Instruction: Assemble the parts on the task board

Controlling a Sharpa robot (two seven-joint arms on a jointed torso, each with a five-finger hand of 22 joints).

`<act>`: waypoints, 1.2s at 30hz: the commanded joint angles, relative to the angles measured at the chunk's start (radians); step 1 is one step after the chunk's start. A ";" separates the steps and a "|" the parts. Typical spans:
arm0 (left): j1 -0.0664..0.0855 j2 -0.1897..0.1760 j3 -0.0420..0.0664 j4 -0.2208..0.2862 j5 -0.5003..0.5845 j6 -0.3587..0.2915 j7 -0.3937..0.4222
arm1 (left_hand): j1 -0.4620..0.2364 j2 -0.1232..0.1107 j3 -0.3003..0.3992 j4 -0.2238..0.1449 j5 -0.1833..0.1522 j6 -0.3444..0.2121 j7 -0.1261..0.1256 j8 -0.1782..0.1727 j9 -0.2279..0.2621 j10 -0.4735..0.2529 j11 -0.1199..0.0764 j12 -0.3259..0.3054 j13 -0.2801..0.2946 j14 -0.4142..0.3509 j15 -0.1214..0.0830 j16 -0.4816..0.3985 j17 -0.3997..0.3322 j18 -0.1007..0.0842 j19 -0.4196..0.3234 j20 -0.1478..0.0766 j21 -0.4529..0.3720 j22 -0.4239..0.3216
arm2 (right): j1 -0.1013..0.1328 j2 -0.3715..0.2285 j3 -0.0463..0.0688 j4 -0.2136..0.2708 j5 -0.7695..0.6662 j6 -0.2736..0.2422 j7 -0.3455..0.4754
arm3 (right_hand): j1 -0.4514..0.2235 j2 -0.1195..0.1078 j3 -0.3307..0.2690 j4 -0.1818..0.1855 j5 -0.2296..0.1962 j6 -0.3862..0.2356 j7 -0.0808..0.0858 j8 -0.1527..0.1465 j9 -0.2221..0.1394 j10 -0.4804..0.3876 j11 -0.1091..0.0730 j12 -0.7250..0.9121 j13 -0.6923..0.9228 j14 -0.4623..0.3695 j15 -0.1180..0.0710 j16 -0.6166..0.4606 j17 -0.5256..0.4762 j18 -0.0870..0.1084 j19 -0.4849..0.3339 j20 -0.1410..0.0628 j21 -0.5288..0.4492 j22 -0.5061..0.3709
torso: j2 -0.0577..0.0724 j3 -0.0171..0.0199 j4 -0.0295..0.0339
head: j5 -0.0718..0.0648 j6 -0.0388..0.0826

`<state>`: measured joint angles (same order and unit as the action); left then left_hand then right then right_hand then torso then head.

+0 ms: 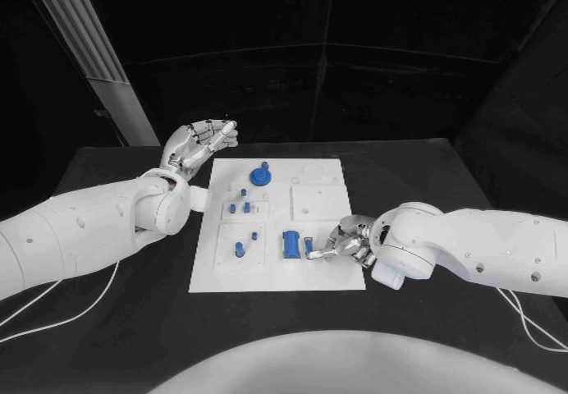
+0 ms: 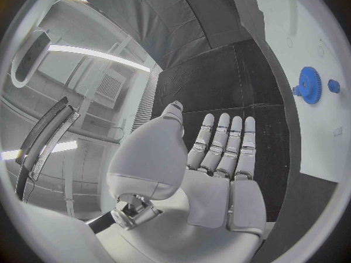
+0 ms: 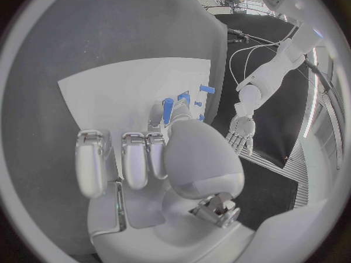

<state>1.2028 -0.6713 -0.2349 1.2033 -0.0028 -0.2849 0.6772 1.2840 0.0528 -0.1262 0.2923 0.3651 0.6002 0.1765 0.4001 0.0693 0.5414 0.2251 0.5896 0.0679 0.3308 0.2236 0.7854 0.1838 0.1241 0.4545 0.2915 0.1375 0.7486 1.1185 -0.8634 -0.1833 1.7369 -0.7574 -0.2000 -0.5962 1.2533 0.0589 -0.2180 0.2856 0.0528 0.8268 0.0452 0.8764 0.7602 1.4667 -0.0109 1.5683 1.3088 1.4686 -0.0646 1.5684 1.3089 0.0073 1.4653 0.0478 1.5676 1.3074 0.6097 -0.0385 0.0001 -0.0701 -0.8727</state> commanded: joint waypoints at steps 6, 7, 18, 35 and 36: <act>0.001 -0.002 0.001 0.002 0.001 0.010 0.156 | 0.000 0.007 -0.005 -0.001 0.004 -0.002 0.088 0.004 -0.001 -0.006 0.003 0.006 -0.002 -0.006 0.002 0.003 -0.002 -0.007 0.000 -0.001 -0.007 -0.002 | 0.001 0.019 0.000 -0.017 -0.013 0.080 -0.020 | 0.019 0.033 -0.001 -0.008 -0.002 -0.012 -0.004 0.021 0.024 0.104 -0.006 0.003 0.262 0.102 -0.009 0.002 0.262 -0.007 0.105 -0.009 0.003 0.263 | 0.001 -0.0003 0.0013 | -0.002 0.000; 0.001 -0.002 0.001 0.003 0.001 0.010 0.156 | 0.000 0.007 -0.005 -0.001 0.004 -0.002 0.088 0.004 -0.001 -0.006 0.003 0.006 -0.002 -0.006 0.002 0.003 -0.002 -0.007 0.000 -0.001 -0.007 -0.002 | 0.001 0.020 0.000 -0.019 -0.013 0.080 -0.020 | 0.021 0.036 0.000 -0.008 -0.002 -0.012 -0.004 0.023 0.026 0.104 -0.006 0.003 0.262 0.102 -0.010 0.002 0.262 -0.007 0.105 -0.009 0.003 0.263 | 0.001 -0.0002 0.0011 | -0.002 0.000; 0.001 -0.003 0.001 0.003 0.001 0.010 0.157 | 0.001 0.007 -0.005 -0.001 0.004 -0.002 0.088 0.004 -0.001 -0.006 0.003 0.006 -0.002 -0.006 0.002 0.004 -0.002 -0.007 0.000 -0.001 -0.007 -0.002 | 0.001 0.034 0.000 -0.031 -0.013 0.077 -0.021 | 0.045 0.060 0.007 -0.013 -0.001 -0.013 -0.008 0.032 0.040 0.104 -0.010 0.003 0.262 0.102 -0.012 0.002 0.262 -0.007 0.105 -0.011 0.003 0.263 | 0.001 0.0003 -0.0001 | 0.000 0.000; 0.001 -0.003 0.001 0.004 0.001 0.010 0.156 | 0.002 0.007 -0.005 -0.001 0.005 -0.002 0.088 0.004 -0.001 -0.006 0.003 0.007 -0.002 -0.007 0.002 0.004 -0.003 -0.007 0.000 -0.001 -0.007 -0.002 | 0.001 0.052 0.000 -0.049 -0.013 0.067 -0.019 | 0.060 0.092 0.014 -0.010 0.003 -0.011 -0.012 0.032 0.048 0.104 -0.013 0.003 0.262 0.102 -0.014 0.002 0.262 -0.007 0.105 -0.013 0.003 0.263 | 0.001 0.0000 -0.0001 | 0.000 0.000; 0.001 -0.003 0.001 0.004 0.001 0.010 0.156 | 0.002 0.007 -0.005 -0.001 0.005 -0.002 0.088 0.004 -0.001 -0.006 0.003 0.007 -0.002 -0.007 0.002 0.004 -0.003 -0.007 0.000 -0.001 -0.007 -0.002 | 0.001 0.052 0.000 -0.049 -0.013 0.067 -0.019 | 0.061 0.093 0.014 -0.010 0.003 -0.011 -0.012 0.032 0.049 0.104 -0.013 0.003 0.262 0.102 -0.014 0.002 0.262 -0.007 0.105 -0.013 0.003 0.263 | 0.001 0.0000 -0.0003 | 0.000 0.000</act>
<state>1.2024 -0.6739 -0.2349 1.2056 -0.0028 -0.2849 0.6772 1.2840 0.0528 -0.1262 0.2923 0.3648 0.6002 0.1765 0.4001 0.0695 0.5415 0.2251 0.5896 0.0672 0.3308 0.2235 0.7854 0.1820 0.1241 0.4545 0.2915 0.1334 0.7479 1.1181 -0.8122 -0.1833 1.6881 -0.7684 -0.1368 -0.6162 1.3095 0.1414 -0.2092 0.2747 0.0528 0.8192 0.0377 0.9024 0.8073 1.4665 -0.0180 1.5744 1.3119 1.4687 -0.0718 1.5684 1.3089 0.0074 1.4653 0.0406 1.5676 1.3074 0.6100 -0.0386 0.0002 -0.0698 -0.8727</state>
